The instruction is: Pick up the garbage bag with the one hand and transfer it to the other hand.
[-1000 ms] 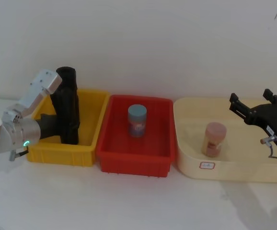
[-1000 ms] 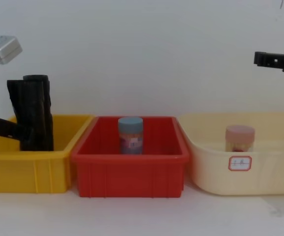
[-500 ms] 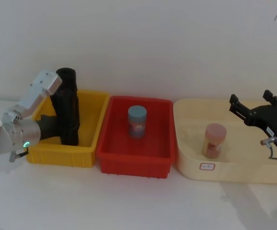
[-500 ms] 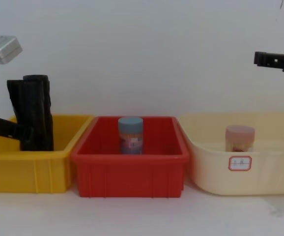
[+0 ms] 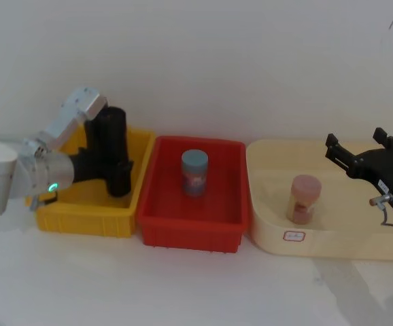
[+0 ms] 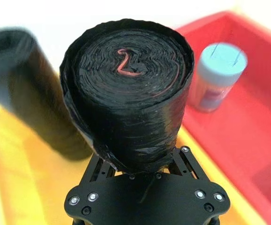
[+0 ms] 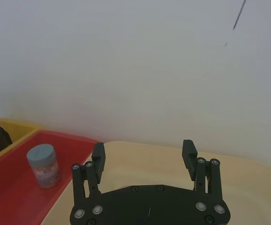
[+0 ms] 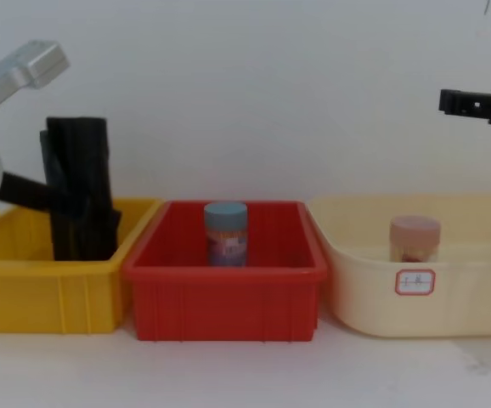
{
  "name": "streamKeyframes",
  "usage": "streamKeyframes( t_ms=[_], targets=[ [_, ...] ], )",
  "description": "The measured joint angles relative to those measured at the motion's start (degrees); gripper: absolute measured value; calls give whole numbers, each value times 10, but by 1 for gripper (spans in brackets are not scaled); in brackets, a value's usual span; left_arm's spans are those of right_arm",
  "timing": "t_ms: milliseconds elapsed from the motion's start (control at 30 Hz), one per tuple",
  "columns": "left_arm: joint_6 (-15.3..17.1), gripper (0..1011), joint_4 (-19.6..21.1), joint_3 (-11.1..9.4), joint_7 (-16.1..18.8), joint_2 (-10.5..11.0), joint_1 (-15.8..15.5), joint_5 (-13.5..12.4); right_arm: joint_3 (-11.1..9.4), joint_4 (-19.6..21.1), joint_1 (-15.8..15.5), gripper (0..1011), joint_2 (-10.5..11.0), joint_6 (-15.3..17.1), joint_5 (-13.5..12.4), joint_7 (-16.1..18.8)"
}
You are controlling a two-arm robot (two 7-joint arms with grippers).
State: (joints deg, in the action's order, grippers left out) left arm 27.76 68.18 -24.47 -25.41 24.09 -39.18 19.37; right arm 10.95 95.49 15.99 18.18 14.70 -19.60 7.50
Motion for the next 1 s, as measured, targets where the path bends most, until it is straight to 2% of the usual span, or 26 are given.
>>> streamKeyframes(
  t_ms=[300, 533, 733, 967, 1000],
  targets=[
    [-18, 401, -42, -24, -62, -14, -67, -2, 0, 0, 0, 1001, 0, 0, 0, 0],
    [-19, 401, -56, -38, -96, -15, -99, -1, 0, 0, 0, 1001, 0, 0, 0, 0],
    [-21, 401, -77, -61, -136, -14, -133, -6, 0, 0, 0, 1000, 0, 0, 0, 0],
    [-47, 401, -136, -89, -194, -29, -178, -13, 0, 2, 2, 1001, 2, -2, 0, 9],
    [-58, 401, -158, -97, -206, -37, -191, -15, 1, 3, 4, 1001, 4, -3, 0, 14]
  ],
)
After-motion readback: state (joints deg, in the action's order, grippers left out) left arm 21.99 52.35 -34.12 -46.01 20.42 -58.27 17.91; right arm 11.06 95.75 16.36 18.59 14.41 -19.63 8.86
